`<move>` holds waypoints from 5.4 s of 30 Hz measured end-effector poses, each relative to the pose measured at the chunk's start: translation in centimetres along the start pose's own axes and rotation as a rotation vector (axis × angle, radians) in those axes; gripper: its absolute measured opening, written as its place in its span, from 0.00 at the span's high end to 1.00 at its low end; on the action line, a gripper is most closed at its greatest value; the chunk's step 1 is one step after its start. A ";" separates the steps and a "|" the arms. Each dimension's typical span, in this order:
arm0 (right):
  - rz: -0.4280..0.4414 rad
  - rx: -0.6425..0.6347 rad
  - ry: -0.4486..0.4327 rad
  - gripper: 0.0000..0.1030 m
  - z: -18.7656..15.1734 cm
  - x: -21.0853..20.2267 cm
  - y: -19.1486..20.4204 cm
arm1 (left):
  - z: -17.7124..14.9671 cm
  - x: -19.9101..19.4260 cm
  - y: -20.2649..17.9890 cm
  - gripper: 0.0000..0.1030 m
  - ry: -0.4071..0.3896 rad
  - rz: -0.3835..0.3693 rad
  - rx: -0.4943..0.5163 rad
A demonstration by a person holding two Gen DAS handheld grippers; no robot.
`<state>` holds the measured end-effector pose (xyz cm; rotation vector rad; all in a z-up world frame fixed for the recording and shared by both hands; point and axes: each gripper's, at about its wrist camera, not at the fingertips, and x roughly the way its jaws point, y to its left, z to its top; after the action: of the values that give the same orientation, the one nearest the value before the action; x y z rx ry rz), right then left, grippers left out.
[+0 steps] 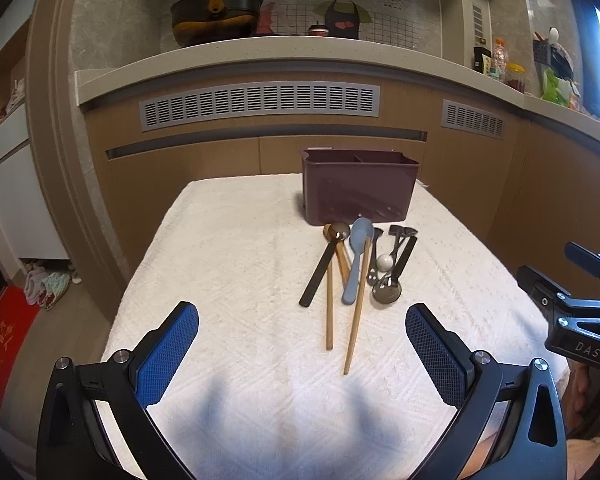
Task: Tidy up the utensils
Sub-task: 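Grasp the translucent spoon with the left tool while the right tool grasps the blue spatula, then lift the translucent spoon and blue spatula up toward the maroon caddy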
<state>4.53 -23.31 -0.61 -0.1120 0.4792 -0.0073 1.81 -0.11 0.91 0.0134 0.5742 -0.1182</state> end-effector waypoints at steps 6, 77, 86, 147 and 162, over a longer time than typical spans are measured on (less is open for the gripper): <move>-0.033 -0.064 -0.015 0.00 2.4 2.8 0.1 | 2.8 2.5 0.1 0.00 -0.028 -0.029 0.012; 0.279 -0.154 0.437 0.92 6.5 23.9 6.5 | 6.9 23.2 1.3 0.66 0.482 -0.287 -0.002; 0.365 -0.030 0.428 0.92 6.6 23.9 3.0 | 8.0 26.4 -0.8 0.68 0.484 -0.190 0.051; 0.399 -0.145 0.138 0.91 15.3 10.3 0.7 | 12.5 7.7 2.1 0.73 0.051 -0.375 -0.088; 0.334 -0.200 0.005 0.92 19.1 6.3 0.9 | 16.0 5.7 1.5 0.73 -0.014 -0.403 -0.071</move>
<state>18.94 -20.63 13.25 -0.2268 0.4985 0.3687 15.43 0.02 11.21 -0.1733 0.5617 -0.4891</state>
